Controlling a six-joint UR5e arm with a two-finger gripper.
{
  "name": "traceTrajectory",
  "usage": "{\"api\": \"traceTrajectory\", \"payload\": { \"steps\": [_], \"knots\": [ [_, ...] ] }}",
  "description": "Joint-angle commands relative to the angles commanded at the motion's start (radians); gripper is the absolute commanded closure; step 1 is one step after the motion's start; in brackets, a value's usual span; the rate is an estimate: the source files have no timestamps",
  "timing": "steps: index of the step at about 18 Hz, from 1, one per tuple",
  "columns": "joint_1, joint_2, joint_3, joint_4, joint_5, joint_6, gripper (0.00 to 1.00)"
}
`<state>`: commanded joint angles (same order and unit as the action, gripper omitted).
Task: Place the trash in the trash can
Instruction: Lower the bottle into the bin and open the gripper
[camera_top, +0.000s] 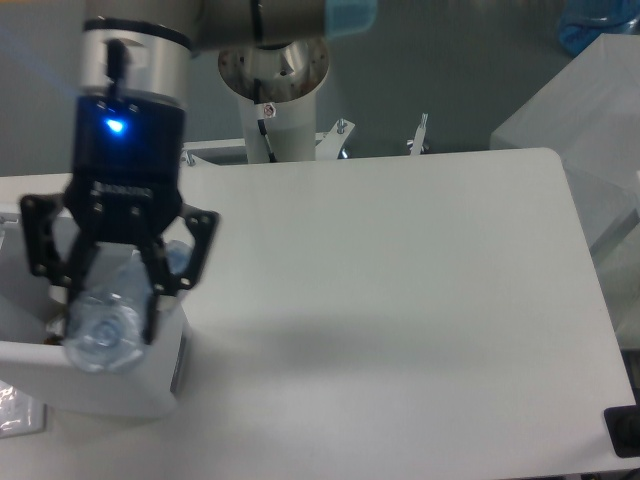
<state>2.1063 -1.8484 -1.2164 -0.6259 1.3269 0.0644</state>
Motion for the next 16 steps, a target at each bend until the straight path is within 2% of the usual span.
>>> {"api": "traceTrajectory", "payload": {
  "steps": [3, 7, 16],
  "knots": [
    [-0.064, -0.005, -0.030, -0.002, 0.009, -0.002, 0.40],
    [-0.104, -0.008, -0.075, -0.003, 0.012, -0.023, 0.40],
    [-0.124, -0.026, -0.123, -0.005, 0.012, -0.035, 0.39]
  ]
}}
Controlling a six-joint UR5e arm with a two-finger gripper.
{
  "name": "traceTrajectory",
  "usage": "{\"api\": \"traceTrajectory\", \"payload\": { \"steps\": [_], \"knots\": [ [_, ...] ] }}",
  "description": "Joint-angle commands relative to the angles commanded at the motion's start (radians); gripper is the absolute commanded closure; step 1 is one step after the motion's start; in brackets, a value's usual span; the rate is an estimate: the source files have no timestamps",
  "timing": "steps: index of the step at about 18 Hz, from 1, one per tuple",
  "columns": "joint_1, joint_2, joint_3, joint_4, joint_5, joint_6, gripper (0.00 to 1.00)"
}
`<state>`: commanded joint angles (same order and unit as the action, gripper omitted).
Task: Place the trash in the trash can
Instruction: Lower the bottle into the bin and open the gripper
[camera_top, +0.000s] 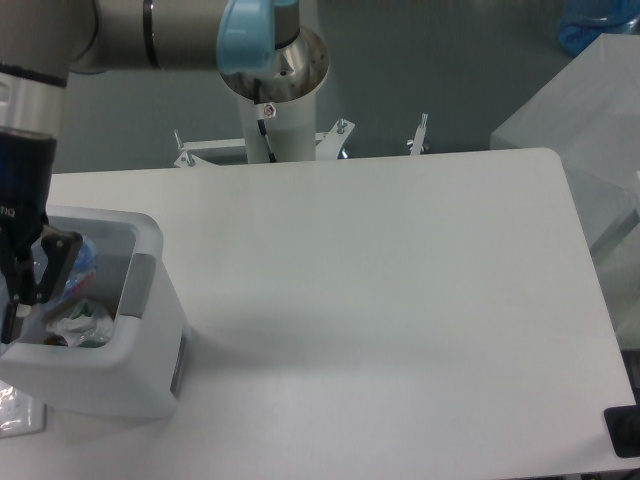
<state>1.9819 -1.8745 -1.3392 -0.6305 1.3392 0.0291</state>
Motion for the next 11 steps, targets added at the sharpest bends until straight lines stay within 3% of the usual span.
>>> {"api": "traceTrajectory", "payload": {
  "steps": [11],
  "knots": [
    [0.002, 0.029, -0.075, 0.000, 0.000, 0.032, 0.35]
  ]
}}
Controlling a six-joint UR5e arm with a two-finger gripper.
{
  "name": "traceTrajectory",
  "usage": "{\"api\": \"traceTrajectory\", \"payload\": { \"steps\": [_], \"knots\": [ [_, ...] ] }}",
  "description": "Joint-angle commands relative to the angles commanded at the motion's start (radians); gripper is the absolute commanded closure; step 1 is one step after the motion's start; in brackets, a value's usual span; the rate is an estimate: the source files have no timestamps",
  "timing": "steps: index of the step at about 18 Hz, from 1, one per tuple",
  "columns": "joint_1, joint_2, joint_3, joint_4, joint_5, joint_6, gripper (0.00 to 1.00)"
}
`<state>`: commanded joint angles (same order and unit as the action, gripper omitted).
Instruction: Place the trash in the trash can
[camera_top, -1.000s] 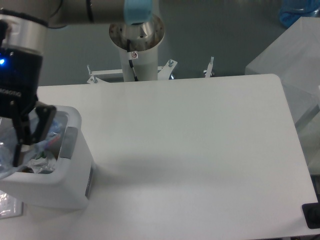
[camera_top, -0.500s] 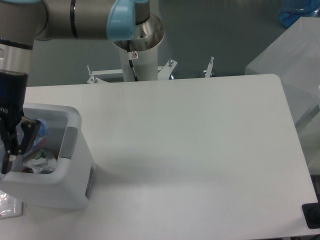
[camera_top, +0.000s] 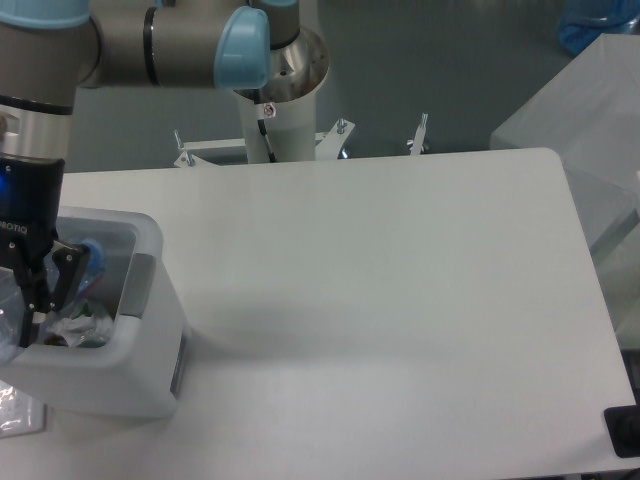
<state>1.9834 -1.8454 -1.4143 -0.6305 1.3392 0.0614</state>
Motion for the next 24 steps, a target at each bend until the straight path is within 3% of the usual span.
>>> {"api": "traceTrajectory", "payload": {
  "steps": [2, 5, 8, 12, 17, 21, 24],
  "knots": [
    [0.002, 0.000, -0.008, 0.000, 0.002, 0.002, 0.26],
    [0.002, 0.000, -0.020, 0.000, 0.002, 0.003, 0.24],
    [0.002, 0.005, -0.018, 0.000, 0.002, 0.003, 0.05],
    [0.011, 0.018, -0.014, 0.002, 0.000, 0.003, 0.01],
    [0.075, 0.078, -0.015, -0.003, 0.005, 0.012, 0.00],
    [0.095, 0.133, -0.018, -0.009, 0.069, 0.179, 0.00],
    [0.098, 0.172, -0.055, -0.011, 0.071, 0.320, 0.00]
  ]
}}
